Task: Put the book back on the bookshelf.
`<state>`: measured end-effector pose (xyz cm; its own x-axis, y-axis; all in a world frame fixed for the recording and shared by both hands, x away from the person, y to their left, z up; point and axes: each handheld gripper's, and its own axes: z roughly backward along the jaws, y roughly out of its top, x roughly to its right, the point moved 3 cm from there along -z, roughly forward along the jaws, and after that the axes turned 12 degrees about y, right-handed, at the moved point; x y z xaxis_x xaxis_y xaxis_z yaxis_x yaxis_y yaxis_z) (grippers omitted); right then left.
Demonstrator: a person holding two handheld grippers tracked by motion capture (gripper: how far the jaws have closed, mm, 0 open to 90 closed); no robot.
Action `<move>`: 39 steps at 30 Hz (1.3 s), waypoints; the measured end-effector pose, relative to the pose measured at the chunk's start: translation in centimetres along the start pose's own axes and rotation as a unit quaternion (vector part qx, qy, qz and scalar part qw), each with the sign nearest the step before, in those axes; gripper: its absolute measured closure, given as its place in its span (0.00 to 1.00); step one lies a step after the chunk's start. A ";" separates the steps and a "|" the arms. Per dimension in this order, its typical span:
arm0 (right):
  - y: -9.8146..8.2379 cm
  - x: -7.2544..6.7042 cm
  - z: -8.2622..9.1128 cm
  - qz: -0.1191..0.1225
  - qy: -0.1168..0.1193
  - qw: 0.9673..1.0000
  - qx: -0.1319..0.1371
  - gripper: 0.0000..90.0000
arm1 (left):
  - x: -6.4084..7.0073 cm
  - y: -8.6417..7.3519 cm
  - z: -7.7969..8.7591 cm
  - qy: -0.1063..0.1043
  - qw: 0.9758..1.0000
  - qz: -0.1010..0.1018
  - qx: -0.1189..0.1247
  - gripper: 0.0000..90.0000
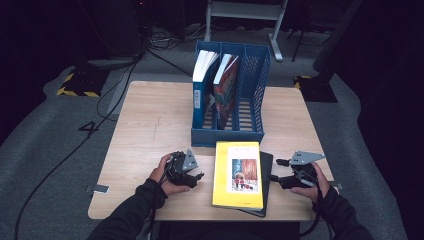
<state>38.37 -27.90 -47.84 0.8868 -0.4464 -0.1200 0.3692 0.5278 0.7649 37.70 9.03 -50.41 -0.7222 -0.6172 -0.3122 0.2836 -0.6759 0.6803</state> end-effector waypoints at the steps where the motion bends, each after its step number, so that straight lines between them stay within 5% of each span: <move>1: 0.1 -0.1 0.0 0.001 0.000 1.000 0.001 0.35 | 0.2 -0.2 0.0 -0.007 1.000 -0.001 -0.004 0.29; 10: 1.0 -1.1 -0.4 0.000 0.009 1.000 0.005 0.33 | 1.8 -1.3 0.4 -0.043 0.999 -0.021 -0.022 0.25; 20: 2.3 -2.5 -1.3 -0.017 0.042 0.999 0.002 0.30 | 2.7 -1.3 0.0 -0.100 0.995 -0.001 -0.011 0.22; 28: 2.6 -3.1 -2.2 -0.028 0.073 0.996 -0.038 0.25 | 2.3 -1.2 -0.8 -0.110 0.994 0.004 -0.003 0.15; 34: 2.7 -2.5 -3.0 -0.062 0.107 0.990 -0.070 0.18 | 1.7 -0.7 -1.8 -0.106 0.994 0.020 -0.005 0.13; 39: 3.3 -2.3 -3.3 -0.064 0.112 0.987 -0.098 0.17 | 0.9 -0.1 -2.8 -0.098 0.995 0.031 -0.008 0.13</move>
<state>38.45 -22.72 -47.09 0.8603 -0.3601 -0.3609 0.5098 0.6169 0.5996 38.82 7.42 -52.55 -0.8118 -0.5686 -0.1329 0.3411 -0.6465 0.6824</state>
